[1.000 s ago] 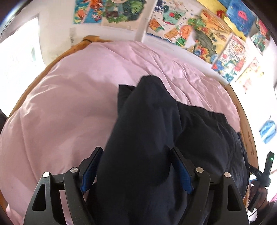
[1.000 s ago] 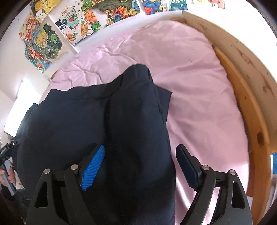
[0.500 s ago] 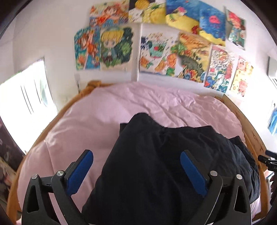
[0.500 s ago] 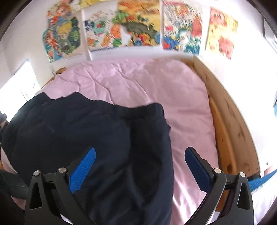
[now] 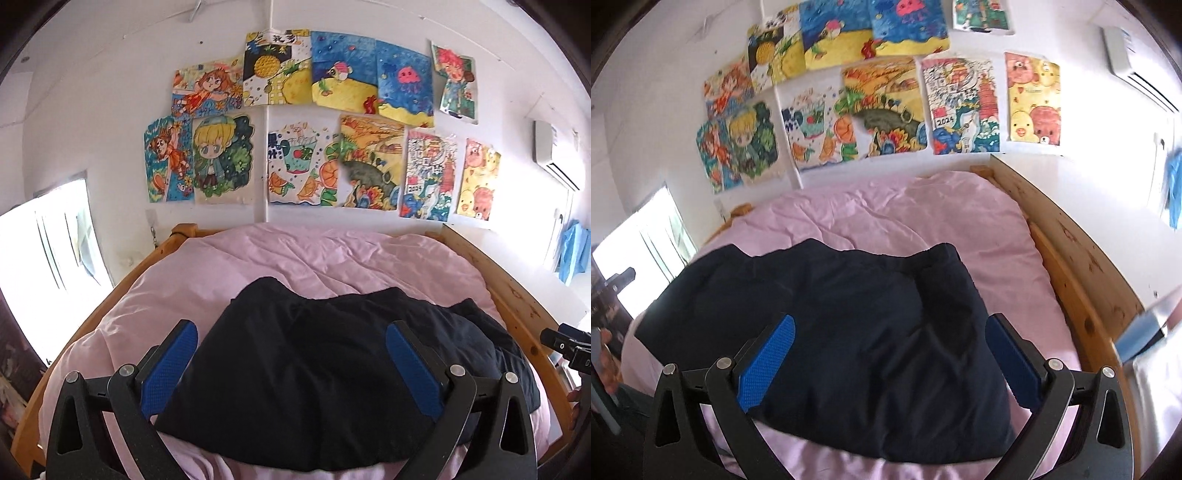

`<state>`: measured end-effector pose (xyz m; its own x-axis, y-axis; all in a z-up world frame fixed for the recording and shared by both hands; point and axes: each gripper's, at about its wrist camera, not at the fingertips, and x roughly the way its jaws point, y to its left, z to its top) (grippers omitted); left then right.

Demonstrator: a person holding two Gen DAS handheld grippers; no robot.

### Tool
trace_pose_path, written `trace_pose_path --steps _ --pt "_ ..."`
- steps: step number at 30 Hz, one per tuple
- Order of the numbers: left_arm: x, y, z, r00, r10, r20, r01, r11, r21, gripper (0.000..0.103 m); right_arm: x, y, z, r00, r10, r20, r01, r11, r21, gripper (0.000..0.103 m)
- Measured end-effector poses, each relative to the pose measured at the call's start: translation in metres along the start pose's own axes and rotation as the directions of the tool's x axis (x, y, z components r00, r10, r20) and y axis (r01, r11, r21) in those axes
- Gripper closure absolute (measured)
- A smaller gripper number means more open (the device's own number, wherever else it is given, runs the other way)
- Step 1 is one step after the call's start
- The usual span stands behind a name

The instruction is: Fold large clothes

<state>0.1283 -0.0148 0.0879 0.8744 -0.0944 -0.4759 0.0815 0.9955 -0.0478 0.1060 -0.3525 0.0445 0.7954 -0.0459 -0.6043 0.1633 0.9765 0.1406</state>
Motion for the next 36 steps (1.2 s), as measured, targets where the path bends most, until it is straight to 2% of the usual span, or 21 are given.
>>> trace_pose_path --steps 9,15,18,23,25,28,32,36 --pt "-0.036 0.003 -0.052 1.000 -0.029 0.012 0.029 1.000 -0.012 0.000 -0.041 0.032 -0.057 0.996 0.011 0.091 -0.011 1.000 0.000 0.001" --pt "-0.060 0.004 -0.065 0.998 -0.030 0.063 0.031 0.999 -0.021 0.000 -0.069 0.043 -0.083 0.985 -0.018 0.170 0.020 1.000 -0.012 0.001" --pt "-0.071 0.001 -0.076 0.997 -0.041 0.059 0.042 0.999 -0.016 0.000 -0.081 0.049 -0.091 0.979 -0.034 0.199 0.041 0.999 -0.034 0.001" --pt "-0.081 -0.006 -0.097 0.999 -0.041 0.010 0.041 0.999 0.014 0.000 -0.093 0.065 -0.102 0.980 -0.007 0.200 0.021 0.997 -0.070 0.001" --pt "-0.086 -0.007 -0.103 0.998 -0.054 0.008 0.054 0.998 0.014 0.000 -0.095 0.071 -0.109 0.982 0.011 0.189 0.004 0.997 -0.079 0.001" --pt "-0.093 -0.011 -0.112 0.999 -0.035 0.010 0.034 0.998 0.043 0.000 -0.098 0.077 -0.119 0.985 0.025 0.171 -0.010 0.996 -0.093 0.001" --pt "-0.103 -0.021 -0.123 0.999 -0.028 0.020 0.027 0.995 0.093 0.000 -0.108 0.078 -0.132 0.983 0.016 0.185 0.003 0.995 -0.104 0.001" --pt "-0.105 -0.020 -0.129 0.999 -0.033 0.017 0.031 0.995 0.093 0.000 -0.117 0.074 -0.143 0.979 -0.004 0.203 0.025 0.995 -0.100 0.001"
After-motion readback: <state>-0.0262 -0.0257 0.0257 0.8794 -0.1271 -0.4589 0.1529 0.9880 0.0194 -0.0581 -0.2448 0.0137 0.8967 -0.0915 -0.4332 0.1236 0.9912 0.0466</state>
